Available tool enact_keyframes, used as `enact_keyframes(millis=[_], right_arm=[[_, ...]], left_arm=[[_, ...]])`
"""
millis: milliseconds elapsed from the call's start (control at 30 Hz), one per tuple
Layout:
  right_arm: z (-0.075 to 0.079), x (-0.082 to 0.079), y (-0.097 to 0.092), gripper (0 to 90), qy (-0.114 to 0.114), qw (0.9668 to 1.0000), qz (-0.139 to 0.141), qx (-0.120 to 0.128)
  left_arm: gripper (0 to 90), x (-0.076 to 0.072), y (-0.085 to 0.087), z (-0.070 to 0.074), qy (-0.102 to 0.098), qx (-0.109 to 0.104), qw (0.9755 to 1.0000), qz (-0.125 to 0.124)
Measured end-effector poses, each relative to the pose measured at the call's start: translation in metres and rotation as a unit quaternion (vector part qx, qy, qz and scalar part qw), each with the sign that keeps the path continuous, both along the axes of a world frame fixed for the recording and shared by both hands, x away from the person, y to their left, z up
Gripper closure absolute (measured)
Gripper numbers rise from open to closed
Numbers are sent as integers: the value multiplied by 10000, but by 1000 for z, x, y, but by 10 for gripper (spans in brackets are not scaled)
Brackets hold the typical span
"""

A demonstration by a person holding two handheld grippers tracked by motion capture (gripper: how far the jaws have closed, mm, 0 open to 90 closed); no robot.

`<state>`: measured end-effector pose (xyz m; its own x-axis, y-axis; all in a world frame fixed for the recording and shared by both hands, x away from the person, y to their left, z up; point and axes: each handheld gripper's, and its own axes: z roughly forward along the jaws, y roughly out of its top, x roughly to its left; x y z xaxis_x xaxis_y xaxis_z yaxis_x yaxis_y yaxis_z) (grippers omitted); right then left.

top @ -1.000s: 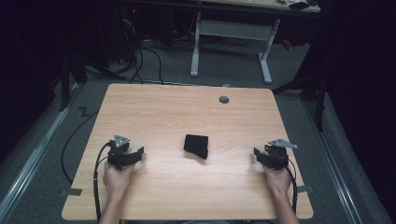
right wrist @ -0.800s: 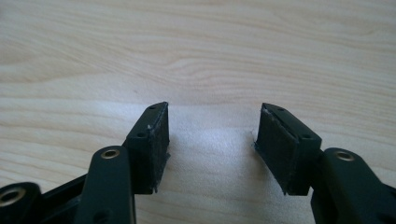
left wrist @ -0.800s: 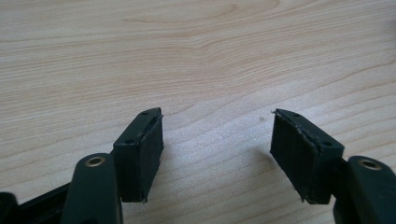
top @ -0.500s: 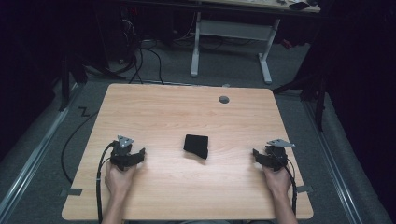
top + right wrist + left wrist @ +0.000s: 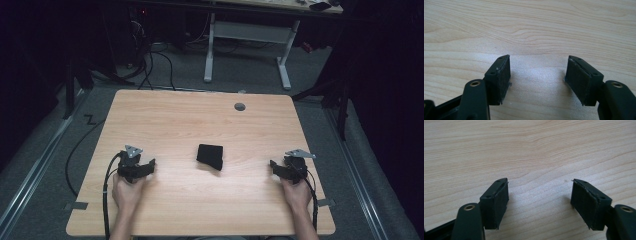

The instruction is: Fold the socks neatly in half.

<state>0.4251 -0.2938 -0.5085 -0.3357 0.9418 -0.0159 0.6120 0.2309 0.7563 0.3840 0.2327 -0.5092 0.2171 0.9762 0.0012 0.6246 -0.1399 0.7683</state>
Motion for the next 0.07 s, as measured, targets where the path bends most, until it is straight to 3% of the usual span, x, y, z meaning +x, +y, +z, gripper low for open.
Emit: enact_keyframes(millis=[67], right_arm=[[0, 0, 0, 366, 0, 10000, -7, 1]], left_arm=[[307, 0, 1, 0, -3, -33, 10000, 0]])
